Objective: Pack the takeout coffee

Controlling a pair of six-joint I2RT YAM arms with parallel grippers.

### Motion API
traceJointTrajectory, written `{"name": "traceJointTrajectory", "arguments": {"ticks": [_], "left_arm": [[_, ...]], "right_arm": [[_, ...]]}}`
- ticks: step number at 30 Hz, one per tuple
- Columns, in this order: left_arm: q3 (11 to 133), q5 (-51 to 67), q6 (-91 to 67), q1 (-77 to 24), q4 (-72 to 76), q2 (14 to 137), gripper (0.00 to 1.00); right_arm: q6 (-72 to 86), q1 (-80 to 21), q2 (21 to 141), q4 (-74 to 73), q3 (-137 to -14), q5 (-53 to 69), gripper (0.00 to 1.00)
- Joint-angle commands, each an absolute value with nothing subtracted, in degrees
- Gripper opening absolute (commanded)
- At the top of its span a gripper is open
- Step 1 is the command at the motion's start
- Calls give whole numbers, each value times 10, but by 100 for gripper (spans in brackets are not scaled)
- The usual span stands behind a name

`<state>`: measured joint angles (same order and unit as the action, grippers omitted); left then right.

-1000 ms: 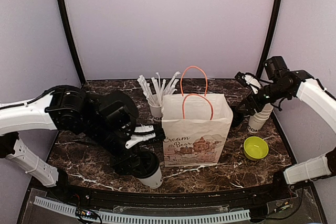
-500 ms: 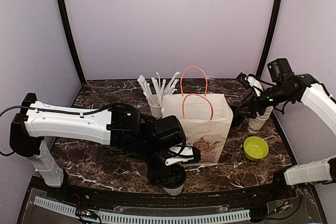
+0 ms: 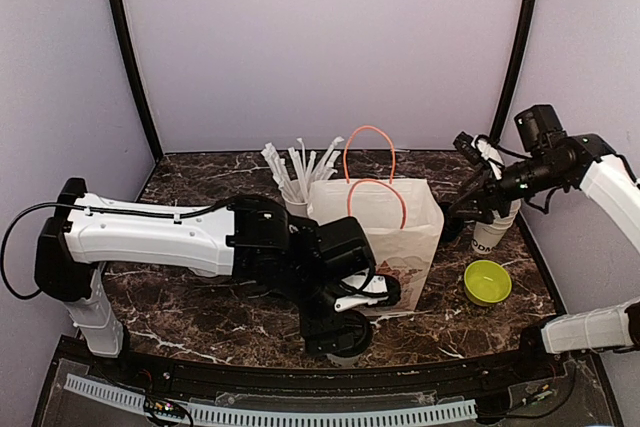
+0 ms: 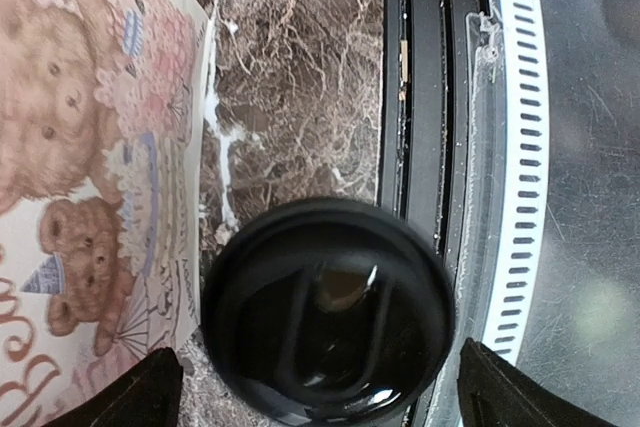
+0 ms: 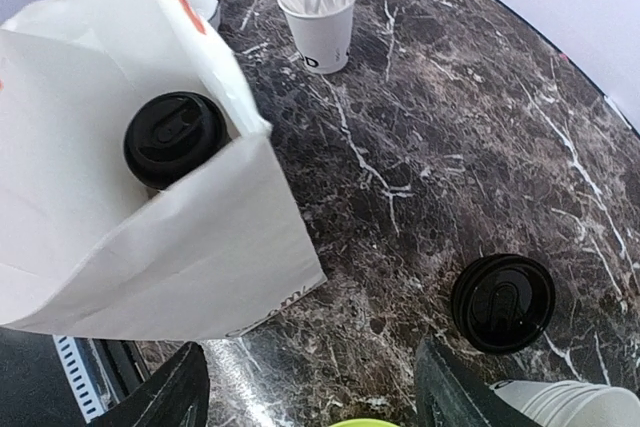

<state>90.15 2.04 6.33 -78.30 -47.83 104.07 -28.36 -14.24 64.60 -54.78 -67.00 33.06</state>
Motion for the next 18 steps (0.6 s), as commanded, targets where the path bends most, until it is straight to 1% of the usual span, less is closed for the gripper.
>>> {"name": "traceJointTrajectory", "arguments": {"ticks": [1, 3, 5, 8, 10, 13, 15, 18], "left_arm": [[949, 17, 86, -788, -521, 1005, 99], [963, 10, 98, -788, -539, 980, 99], [972, -21, 111, -788, -553, 951, 99], [962, -80, 127, -784, -550, 889, 99], [945, -89, 131, -764, -533, 853, 99], [915, -75, 123, -704, -500, 809, 99], [881, -88, 117, -668, -464, 774, 99], [812, -143, 99, -611, -398, 716, 99]], "right_arm": [[-323, -141, 637, -611, -765, 405, 71], [-338, -141, 638, -639, -818, 437, 69], [-359, -144, 645, -670, -867, 482, 68], [-402, -179, 661, -723, -927, 523, 64], [-406, -220, 676, -734, -955, 520, 62], [-408, -303, 702, -736, -968, 508, 59], [-409, -363, 726, -738, -977, 488, 59], [-413, -450, 760, -734, -981, 439, 58]]}}
